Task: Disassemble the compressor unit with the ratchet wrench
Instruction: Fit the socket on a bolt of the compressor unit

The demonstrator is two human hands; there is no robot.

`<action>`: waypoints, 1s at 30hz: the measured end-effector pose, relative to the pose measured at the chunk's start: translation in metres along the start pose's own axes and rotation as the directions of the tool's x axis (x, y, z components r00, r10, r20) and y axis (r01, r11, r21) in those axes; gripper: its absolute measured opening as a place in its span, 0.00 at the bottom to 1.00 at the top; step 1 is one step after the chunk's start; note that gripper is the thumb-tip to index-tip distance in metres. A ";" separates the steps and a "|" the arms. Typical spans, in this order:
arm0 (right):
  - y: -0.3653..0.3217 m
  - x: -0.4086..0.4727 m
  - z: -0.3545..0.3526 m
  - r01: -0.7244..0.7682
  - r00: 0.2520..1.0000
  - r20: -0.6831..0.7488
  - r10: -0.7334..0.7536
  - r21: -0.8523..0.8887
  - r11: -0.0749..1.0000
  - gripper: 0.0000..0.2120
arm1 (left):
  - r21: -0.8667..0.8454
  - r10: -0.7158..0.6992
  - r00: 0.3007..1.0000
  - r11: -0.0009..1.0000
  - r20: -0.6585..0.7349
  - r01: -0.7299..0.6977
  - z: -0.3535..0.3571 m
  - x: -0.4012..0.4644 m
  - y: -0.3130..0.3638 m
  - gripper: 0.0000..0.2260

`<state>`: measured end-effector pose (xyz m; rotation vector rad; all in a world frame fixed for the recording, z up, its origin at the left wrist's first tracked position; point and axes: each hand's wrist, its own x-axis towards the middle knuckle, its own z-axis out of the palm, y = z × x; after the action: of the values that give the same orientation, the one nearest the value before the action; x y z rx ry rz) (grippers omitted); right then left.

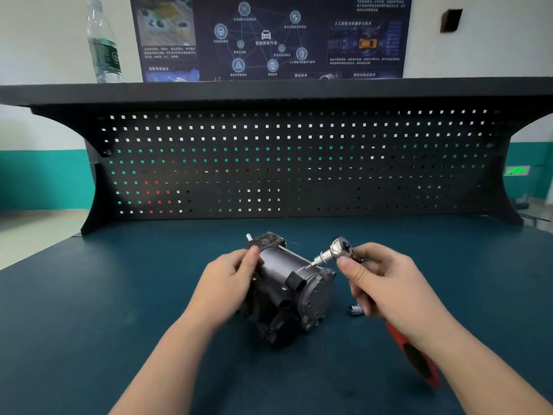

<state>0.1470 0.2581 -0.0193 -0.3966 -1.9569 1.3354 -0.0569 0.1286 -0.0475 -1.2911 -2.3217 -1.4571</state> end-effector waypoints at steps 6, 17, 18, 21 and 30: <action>-0.001 0.015 0.018 -0.007 0.996 0.082 0.019 -0.146 0.989 0.09 | -0.285 -0.072 0.997 0.956 0.005 0.071 0.027 -0.009 -0.009 0.31; 0.013 0.041 -0.030 -0.363 0.924 -0.150 0.353 -0.048 0.930 0.17 | 0.302 0.365 0.855 0.823 0.369 -0.482 0.036 -0.031 0.037 0.23; 0.017 0.040 -0.041 -0.419 0.902 -0.157 0.403 -0.094 0.903 0.18 | 0.323 0.389 0.827 0.785 0.407 -0.528 0.038 -0.032 0.040 0.24; 0.027 0.035 -0.061 -0.545 0.836 -0.109 0.538 -0.280 0.790 0.21 | 0.312 0.423 0.790 0.753 0.444 -0.579 0.037 -0.033 0.045 0.27; 0.035 0.034 -0.056 -0.680 0.712 -0.069 0.699 -0.317 0.662 0.14 | 0.334 0.363 0.860 0.810 0.360 -0.482 0.042 -0.034 0.048 0.26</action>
<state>0.1587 0.3313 -0.0268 -1.4033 -2.1700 1.4623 0.0121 0.1498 -0.0539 -1.8114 -2.1165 -0.6280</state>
